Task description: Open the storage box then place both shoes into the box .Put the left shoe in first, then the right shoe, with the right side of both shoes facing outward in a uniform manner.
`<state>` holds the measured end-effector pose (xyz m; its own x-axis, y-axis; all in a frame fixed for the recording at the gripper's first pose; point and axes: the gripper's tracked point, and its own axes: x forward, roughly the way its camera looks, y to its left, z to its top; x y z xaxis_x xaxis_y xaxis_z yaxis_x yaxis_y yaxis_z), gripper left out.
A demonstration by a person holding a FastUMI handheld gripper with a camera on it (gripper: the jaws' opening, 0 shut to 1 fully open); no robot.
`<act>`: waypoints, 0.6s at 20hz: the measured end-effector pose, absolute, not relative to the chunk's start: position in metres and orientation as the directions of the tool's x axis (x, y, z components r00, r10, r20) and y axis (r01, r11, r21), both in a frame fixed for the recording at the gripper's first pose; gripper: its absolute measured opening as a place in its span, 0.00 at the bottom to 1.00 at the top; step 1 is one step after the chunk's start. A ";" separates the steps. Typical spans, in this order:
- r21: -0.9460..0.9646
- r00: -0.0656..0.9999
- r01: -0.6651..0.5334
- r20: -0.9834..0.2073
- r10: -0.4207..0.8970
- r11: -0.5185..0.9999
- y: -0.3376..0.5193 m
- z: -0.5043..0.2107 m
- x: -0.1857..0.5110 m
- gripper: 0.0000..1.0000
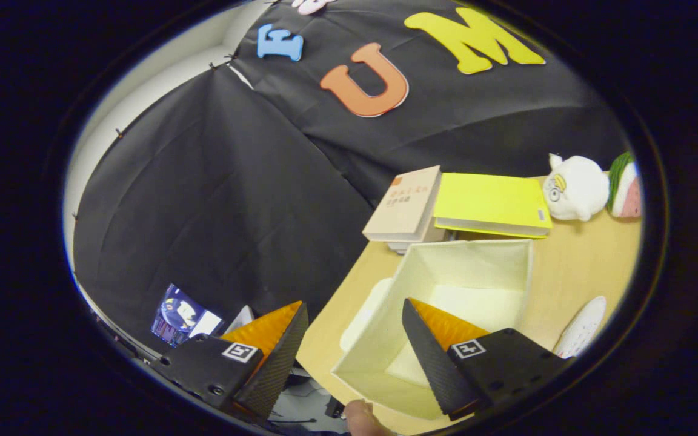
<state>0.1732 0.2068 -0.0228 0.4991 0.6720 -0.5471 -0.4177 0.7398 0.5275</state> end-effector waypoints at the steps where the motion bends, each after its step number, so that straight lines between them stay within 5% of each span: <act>1: 0.525 0.509 -0.397 -0.557 0.656 0.753 0.189 -0.029 0.174 1.00; 12: 0.294 0.522 -0.191 -0.778 0.351 0.936 -0.009 -0.122 0.149 1.00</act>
